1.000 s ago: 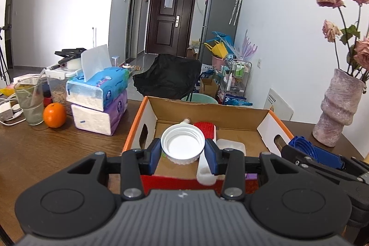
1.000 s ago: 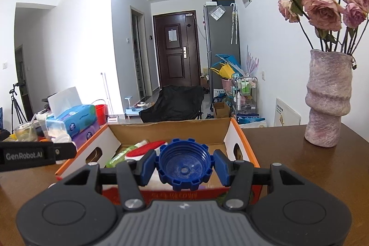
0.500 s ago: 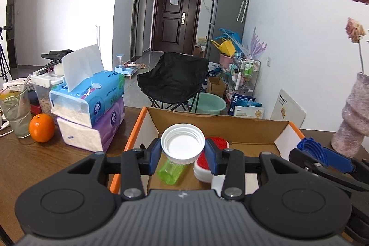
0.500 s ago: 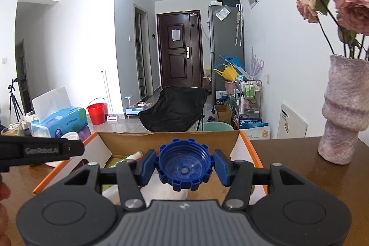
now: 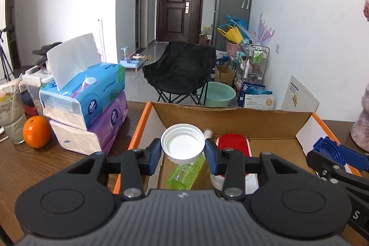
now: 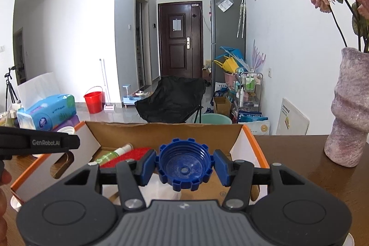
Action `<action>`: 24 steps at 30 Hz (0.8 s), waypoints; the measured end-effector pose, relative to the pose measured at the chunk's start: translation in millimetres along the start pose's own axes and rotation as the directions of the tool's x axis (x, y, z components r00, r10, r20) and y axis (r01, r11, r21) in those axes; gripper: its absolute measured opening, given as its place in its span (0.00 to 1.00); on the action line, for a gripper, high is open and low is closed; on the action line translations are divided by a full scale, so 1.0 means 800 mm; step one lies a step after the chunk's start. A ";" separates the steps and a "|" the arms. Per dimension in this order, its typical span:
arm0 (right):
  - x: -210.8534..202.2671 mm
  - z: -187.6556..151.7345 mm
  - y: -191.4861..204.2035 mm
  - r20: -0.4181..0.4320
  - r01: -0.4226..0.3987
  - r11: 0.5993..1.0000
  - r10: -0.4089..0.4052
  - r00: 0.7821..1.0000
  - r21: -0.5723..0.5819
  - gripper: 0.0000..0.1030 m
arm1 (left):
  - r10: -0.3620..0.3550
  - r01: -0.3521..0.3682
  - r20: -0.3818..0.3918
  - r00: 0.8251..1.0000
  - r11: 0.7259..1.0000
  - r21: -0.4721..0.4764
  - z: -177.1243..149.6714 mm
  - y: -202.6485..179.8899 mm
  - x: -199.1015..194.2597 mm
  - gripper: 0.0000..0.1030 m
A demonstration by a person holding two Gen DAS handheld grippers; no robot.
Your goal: Organize rigid objects
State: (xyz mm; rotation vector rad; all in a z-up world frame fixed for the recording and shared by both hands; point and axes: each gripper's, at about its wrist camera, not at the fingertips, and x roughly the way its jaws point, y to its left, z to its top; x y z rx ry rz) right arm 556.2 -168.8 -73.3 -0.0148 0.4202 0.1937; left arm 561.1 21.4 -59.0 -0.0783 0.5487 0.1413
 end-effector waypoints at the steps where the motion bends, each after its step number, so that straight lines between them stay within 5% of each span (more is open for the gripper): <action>1: 0.001 0.000 -0.001 -0.001 0.000 1.000 0.000 1.000 -0.001 0.52 | 0.010 -0.010 0.007 1.000 1.000 0.014 -0.001 -0.003 -0.002 0.43; 4: 0.003 -0.002 -0.002 -0.011 -0.003 1.000 0.003 1.000 0.001 0.54 | 0.021 -0.022 0.034 0.999 0.999 0.031 -0.002 -0.007 -0.008 0.70; 6: 0.004 -0.002 -0.004 -0.018 -0.003 1.000 0.003 1.000 0.006 0.82 | 0.033 -0.035 0.053 0.998 0.999 0.030 -0.002 -0.007 -0.013 0.82; 8: -0.001 -0.005 -0.003 0.002 0.004 1.000 -0.004 1.000 0.012 0.99 | 0.034 -0.036 0.067 0.997 0.999 0.022 -0.001 -0.005 -0.018 0.96; 9: -0.003 -0.005 -0.004 0.013 0.010 1.000 -0.010 1.000 0.015 1.00 | 0.038 -0.039 0.075 0.996 0.999 0.017 0.000 -0.003 -0.020 0.99; 24: -0.020 -0.004 -0.009 0.025 0.031 0.999 -0.031 0.999 0.019 1.00 | 0.048 -0.045 0.088 0.995 0.998 -0.034 0.002 0.008 -0.042 1.00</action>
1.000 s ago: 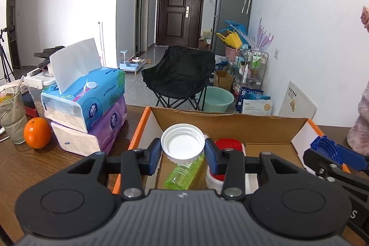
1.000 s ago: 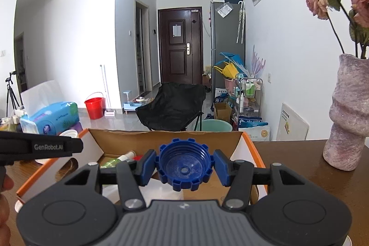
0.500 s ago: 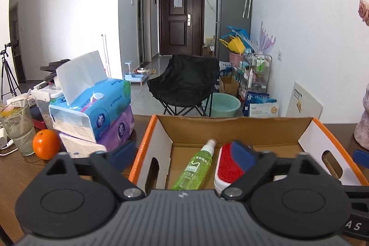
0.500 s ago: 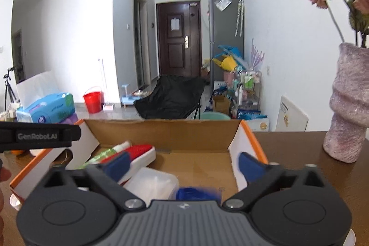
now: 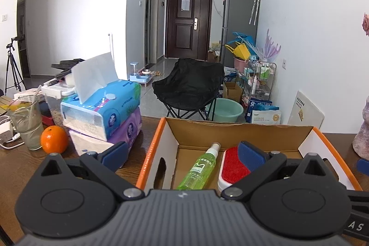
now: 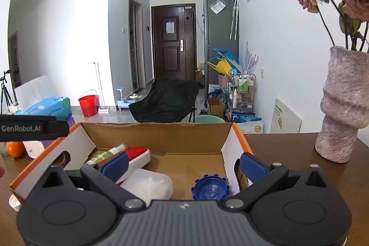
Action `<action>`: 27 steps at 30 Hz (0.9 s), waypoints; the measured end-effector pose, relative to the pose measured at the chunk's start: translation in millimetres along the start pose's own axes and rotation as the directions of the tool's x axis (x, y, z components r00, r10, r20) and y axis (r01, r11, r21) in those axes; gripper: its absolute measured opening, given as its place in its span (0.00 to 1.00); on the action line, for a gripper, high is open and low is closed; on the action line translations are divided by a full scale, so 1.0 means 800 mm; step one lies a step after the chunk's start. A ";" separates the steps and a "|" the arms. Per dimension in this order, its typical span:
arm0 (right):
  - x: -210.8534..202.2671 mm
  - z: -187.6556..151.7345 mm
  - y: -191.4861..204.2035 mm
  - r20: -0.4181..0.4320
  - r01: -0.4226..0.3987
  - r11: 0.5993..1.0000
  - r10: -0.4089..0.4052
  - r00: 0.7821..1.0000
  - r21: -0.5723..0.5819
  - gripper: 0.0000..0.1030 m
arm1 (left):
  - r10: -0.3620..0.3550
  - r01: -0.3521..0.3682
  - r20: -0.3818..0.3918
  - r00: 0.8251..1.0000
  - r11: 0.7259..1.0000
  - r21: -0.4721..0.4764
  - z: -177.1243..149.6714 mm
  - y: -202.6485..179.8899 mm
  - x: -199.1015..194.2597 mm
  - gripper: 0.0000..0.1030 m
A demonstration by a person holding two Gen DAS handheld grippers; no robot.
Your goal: Organize rigid objects
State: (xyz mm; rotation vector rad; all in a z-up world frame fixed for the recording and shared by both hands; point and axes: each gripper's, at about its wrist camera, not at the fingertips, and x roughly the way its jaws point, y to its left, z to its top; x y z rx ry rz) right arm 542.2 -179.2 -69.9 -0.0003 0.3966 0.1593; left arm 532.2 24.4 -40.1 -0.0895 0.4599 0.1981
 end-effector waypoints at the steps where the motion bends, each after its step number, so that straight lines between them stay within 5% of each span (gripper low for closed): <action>1: -0.005 0.000 0.000 0.006 -0.002 1.000 0.002 1.000 0.001 1.00 | -0.001 0.001 0.002 1.000 1.000 -0.006 -0.001 0.002 -0.004 1.00; 27: -0.105 -0.038 -0.009 0.044 -0.008 1.000 0.008 0.999 -0.009 1.00 | -0.008 0.007 0.019 1.000 1.000 0.021 -0.052 0.019 -0.101 1.00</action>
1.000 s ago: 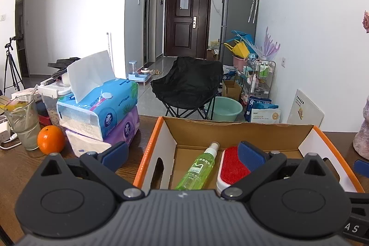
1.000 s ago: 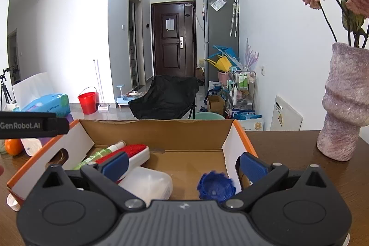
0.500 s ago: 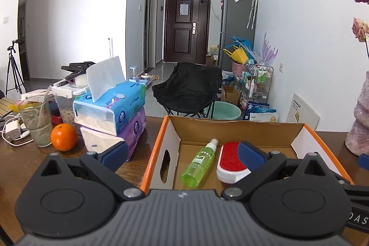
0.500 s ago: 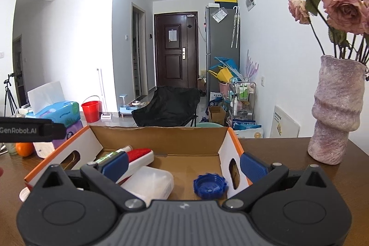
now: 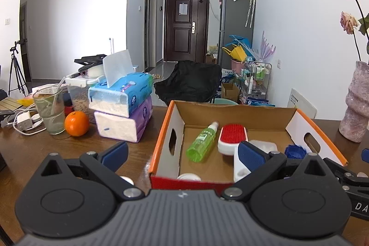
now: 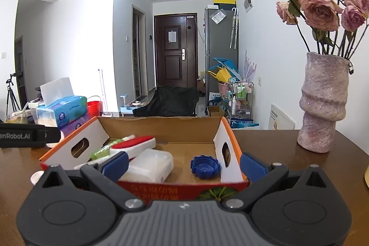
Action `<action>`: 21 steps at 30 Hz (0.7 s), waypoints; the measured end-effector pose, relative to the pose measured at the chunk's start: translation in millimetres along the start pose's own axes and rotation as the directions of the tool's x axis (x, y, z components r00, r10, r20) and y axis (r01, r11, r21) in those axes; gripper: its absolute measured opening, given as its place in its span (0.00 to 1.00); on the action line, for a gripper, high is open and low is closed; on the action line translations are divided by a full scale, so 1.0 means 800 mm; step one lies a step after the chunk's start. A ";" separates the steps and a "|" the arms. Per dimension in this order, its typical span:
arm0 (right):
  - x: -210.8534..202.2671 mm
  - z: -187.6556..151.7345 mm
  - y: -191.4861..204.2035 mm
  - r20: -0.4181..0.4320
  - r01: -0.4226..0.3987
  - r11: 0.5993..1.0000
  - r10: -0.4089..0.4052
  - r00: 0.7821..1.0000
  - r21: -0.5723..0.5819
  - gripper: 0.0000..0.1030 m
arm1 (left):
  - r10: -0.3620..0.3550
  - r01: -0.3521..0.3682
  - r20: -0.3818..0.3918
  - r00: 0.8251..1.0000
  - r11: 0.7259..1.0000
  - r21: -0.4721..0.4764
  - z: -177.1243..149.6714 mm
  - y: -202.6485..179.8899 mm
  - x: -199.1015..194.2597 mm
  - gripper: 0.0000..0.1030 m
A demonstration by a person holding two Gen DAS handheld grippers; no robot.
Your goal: Organize rigid objects
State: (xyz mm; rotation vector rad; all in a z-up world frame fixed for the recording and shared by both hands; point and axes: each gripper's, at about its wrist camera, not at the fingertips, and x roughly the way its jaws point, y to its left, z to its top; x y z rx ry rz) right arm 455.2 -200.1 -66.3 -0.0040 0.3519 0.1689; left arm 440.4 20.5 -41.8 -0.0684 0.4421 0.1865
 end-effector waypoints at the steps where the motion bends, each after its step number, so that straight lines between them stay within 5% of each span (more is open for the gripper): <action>1: -0.003 -0.002 0.000 -0.001 0.000 1.000 0.000 1.000 0.000 1.00 | -0.001 0.001 -0.002 1.000 1.000 -0.002 -0.003 0.002 -0.004 1.00; 21: -0.080 -0.051 0.007 -0.054 0.018 1.000 -0.019 0.998 -0.017 1.00 | -0.010 0.010 -0.070 0.997 1.000 -0.003 -0.056 0.017 -0.071 1.00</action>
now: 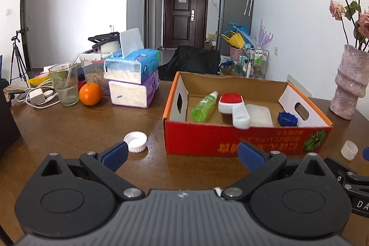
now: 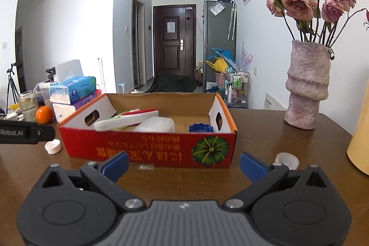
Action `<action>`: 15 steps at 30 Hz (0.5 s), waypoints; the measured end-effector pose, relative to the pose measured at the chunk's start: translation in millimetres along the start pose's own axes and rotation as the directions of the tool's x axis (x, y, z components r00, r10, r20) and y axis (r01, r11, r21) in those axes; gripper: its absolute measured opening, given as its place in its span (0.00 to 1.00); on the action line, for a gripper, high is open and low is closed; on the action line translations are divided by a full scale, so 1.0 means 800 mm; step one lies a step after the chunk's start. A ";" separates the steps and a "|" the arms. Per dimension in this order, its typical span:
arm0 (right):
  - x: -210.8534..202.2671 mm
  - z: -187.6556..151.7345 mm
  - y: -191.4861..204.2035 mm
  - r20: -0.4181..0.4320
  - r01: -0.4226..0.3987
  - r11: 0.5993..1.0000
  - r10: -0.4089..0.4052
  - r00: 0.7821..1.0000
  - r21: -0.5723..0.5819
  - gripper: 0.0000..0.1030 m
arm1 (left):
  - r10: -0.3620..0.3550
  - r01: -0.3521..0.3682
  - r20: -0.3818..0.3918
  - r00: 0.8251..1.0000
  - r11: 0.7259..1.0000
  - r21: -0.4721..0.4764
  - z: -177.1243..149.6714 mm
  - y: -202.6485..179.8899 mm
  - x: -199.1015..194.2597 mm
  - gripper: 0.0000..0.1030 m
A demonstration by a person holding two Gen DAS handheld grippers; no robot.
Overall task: Organize rigid objects
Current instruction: 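Move the left tool to the white spray bottle while the right moves to the white plug adapter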
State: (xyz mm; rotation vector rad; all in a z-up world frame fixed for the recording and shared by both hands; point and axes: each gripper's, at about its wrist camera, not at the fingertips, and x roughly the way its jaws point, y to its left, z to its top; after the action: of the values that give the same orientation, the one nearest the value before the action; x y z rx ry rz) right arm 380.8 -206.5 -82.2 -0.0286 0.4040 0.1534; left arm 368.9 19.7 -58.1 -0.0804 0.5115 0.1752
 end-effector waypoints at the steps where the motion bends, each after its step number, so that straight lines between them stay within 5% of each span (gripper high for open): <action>1: -0.003 -0.002 0.000 -0.002 0.000 1.000 0.000 1.000 0.000 1.00 | -0.002 0.002 -0.006 1.000 1.000 -0.002 -0.003 0.001 -0.002 1.00; 15: -0.039 -0.031 -0.010 -0.045 0.036 0.999 -0.036 0.998 -0.002 1.00 | -0.007 0.008 -0.113 0.994 1.000 0.013 -0.049 -0.003 -0.012 1.00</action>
State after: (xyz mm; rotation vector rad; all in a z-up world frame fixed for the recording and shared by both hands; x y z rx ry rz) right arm 344.3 -220.0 -92.9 -0.0408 0.4485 0.1178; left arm 342.0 11.0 -87.5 -0.0791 0.6256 0.1604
